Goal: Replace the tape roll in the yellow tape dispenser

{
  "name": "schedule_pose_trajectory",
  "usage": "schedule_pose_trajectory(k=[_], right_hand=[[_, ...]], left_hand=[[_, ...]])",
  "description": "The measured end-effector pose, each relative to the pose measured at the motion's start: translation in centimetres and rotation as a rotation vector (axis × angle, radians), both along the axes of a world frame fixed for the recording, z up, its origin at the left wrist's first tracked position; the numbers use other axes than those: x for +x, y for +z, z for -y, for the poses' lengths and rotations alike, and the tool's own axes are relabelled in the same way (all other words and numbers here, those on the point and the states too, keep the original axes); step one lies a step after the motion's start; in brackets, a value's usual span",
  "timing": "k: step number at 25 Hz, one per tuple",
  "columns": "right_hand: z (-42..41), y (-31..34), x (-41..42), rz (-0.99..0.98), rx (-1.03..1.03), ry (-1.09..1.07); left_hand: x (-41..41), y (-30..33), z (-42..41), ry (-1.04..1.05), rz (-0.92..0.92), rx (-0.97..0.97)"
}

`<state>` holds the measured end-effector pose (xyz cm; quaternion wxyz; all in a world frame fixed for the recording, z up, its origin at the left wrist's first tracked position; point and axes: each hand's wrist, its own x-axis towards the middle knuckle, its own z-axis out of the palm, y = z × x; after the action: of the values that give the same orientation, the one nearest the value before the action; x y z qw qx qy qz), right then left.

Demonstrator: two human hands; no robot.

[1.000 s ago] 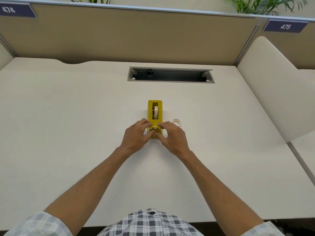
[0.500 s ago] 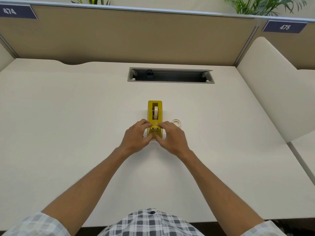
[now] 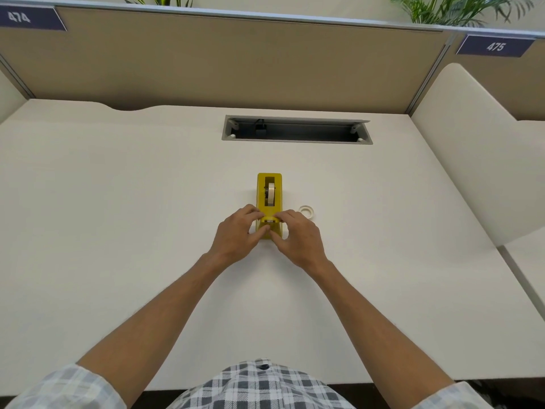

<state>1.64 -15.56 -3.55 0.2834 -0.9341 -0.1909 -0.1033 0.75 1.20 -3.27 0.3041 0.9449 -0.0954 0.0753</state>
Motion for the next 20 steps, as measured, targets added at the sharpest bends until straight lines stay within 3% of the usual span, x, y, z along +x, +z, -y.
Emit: schedule_pose_trajectory(k=[20], right_hand=[[1.7,0.5,-2.0,-0.043,-0.007,-0.059]], left_hand=[[-3.3,-0.7,-1.0,0.025,-0.053,0.018]])
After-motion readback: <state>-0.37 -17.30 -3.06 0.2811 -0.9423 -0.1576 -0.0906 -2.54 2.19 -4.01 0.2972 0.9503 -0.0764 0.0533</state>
